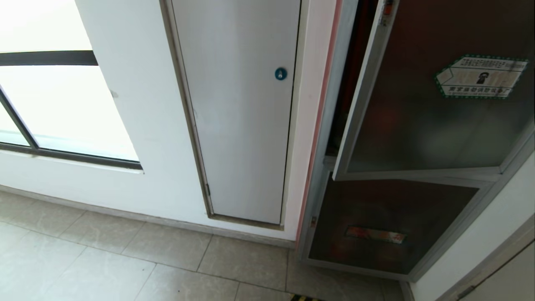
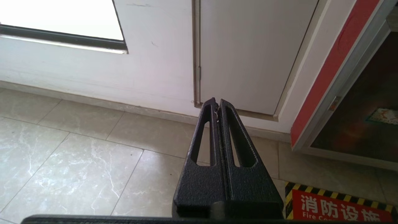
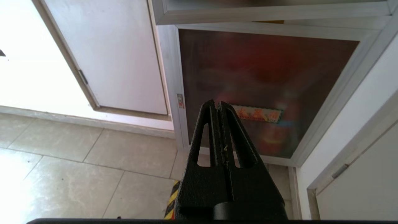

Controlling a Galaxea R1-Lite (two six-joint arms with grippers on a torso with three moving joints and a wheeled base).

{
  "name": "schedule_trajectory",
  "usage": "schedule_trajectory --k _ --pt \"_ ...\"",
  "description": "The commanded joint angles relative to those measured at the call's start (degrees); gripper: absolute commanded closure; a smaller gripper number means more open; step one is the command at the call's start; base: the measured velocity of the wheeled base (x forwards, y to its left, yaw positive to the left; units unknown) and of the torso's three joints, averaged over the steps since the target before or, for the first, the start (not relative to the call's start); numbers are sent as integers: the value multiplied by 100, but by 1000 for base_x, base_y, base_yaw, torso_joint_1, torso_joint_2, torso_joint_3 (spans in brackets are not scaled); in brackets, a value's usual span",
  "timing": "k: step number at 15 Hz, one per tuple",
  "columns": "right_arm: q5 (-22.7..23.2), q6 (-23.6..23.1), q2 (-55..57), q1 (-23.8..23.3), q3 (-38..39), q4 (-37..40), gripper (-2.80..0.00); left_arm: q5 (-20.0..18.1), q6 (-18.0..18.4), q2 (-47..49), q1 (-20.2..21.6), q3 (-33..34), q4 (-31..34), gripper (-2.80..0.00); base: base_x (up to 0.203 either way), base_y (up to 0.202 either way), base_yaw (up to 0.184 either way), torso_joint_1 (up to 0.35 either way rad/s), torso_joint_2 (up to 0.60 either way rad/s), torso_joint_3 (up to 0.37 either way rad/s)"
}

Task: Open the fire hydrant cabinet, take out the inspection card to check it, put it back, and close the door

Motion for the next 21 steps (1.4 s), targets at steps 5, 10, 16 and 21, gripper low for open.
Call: schedule_trajectory --k 5,10,16,21 --pt "0 6 11 6 0 0 0 1 -2 7 3 0 -2 0 196 0 0 5 1 2" --pt "0 -1 11 -1 0 0 0 1 -2 7 3 0 -2 0 195 0 0 1 2 2" --pt "0 8 11 0 0 0 0 1 -2 7 3 0 -2 0 197 0 -1 4 1 2" --pt "0 8 11 -1 0 0 0 1 -2 7 3 0 -2 0 196 0 0 3 3 2"
